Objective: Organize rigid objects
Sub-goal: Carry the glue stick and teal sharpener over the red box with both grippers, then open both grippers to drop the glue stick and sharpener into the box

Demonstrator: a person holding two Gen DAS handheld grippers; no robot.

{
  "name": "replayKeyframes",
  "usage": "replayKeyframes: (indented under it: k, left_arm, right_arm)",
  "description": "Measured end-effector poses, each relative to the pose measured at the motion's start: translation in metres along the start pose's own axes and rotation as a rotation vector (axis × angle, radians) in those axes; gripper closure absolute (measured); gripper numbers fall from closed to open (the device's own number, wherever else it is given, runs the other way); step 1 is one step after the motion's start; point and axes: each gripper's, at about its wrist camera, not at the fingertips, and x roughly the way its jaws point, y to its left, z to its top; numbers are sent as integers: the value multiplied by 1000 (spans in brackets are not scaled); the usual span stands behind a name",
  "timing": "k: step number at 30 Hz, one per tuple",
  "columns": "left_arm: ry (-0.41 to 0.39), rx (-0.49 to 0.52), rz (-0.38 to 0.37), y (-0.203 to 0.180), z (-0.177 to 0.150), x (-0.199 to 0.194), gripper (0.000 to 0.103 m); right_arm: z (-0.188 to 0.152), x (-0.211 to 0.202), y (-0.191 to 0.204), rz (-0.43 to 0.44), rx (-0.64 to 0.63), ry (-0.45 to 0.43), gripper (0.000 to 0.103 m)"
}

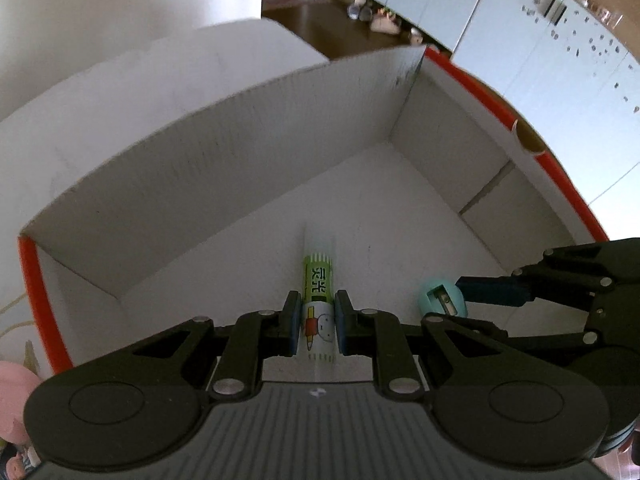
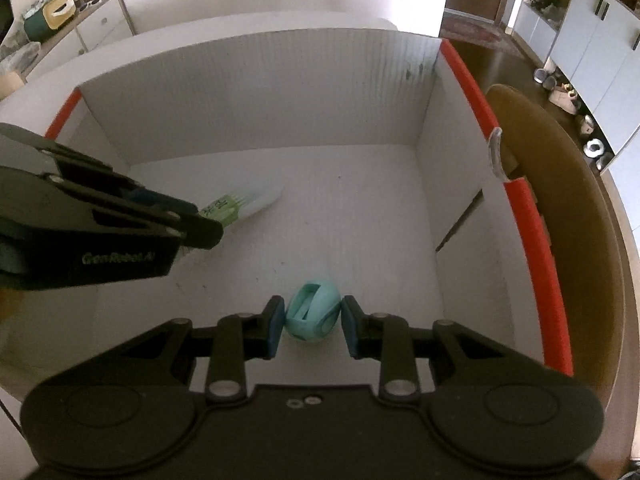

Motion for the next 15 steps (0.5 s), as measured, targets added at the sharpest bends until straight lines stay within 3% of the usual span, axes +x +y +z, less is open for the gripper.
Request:
replayKeyframes:
  k: [15]
  left_arm:
    - [130, -16, -3, 3, 4, 18, 86]
  right_arm:
    - [-3, -1, 2, -16, 23, 12, 68]
